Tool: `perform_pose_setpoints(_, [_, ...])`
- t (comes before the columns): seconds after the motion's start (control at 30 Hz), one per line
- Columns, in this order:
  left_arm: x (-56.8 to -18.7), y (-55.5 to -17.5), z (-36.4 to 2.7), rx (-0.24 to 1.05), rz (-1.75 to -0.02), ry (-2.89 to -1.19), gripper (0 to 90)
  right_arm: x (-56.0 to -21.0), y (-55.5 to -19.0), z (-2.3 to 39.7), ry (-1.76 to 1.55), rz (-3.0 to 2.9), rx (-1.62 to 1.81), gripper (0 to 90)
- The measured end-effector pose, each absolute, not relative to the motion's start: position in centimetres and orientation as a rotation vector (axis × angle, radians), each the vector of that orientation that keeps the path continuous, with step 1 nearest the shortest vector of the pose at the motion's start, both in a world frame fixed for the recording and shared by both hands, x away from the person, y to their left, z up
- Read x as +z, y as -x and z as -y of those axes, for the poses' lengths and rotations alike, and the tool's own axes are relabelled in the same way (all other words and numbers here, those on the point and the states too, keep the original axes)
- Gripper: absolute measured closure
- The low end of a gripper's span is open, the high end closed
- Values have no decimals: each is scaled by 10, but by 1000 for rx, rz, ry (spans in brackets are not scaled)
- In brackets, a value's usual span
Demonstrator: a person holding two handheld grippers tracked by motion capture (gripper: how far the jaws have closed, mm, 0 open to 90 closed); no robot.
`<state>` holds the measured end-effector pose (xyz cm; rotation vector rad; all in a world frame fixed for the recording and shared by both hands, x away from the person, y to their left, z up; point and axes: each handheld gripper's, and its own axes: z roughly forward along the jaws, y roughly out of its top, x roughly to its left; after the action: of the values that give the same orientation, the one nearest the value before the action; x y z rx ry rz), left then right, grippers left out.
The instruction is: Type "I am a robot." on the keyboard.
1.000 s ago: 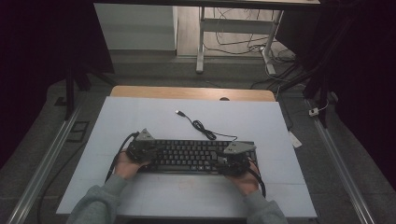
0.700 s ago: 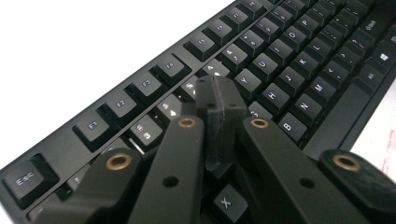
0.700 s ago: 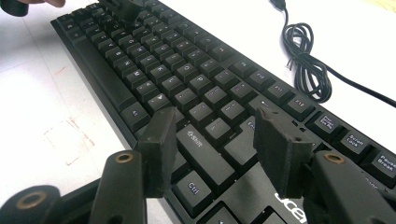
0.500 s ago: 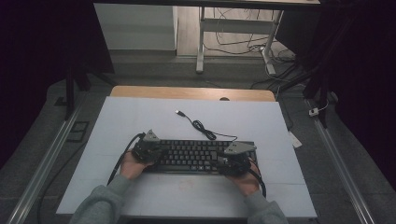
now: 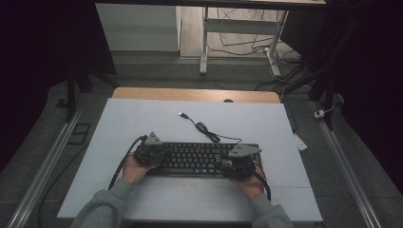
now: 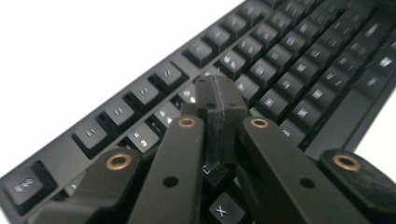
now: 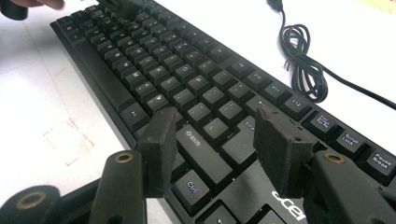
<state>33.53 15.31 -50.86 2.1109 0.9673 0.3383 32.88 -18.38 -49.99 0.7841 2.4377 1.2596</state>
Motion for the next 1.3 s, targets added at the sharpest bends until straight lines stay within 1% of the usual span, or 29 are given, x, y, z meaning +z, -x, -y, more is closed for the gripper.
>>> perform_pose_setpoints(0.03, [-506, -334, -155, 332, -963, -2099, 876, -500, -329, 184, -779, -2436, 1264, 493])
perform_pose_setpoints(0.07, [-504, -332, -156, 328, -961, -2086, 844, -499, -329, 184, -780, -2433, 1264, 493])
perform_pose_setpoints(0.23, [-491, -319, -160, 329, -937, -2051, 626, -498, -328, 186, -787, -2422, 1288, 493])
perform_pose_setpoints(0.33, [-487, -315, -162, 310, -945, -2034, 519, -496, -328, 187, -788, -2416, 1296, 493])
perform_pose_setpoints(0.47, [-485, -307, -168, 302, -948, -2038, 431, -496, -328, 188, -801, -2413, 1308, 493])
perform_pose_setpoints(0.57, [-484, -301, -174, 291, -956, -2037, 398, -496, -328, 189, -808, -2408, 1320, 492])
perform_pose_setpoints(0.73, [-483, -289, -180, 293, -972, -2029, 373, -495, -328, 191, -821, -2396, 1359, 492])
perform_pose_setpoints(1.03, [-488, -273, -186, 311, -999, -2033, 362, -497, -329, 191, -820, -2409, 1357, 492])
perform_pose_setpoints(1.13, [-491, -272, -191, 320, -1025, -2022, 361, -496, -328, 191, -819, -2400, 1361, 493])
perform_pose_setpoints(1.3, [-492, -275, -192, 337, -1021, -2035, 361, -498, -329, 188, -811, -2417, 1344, 494])
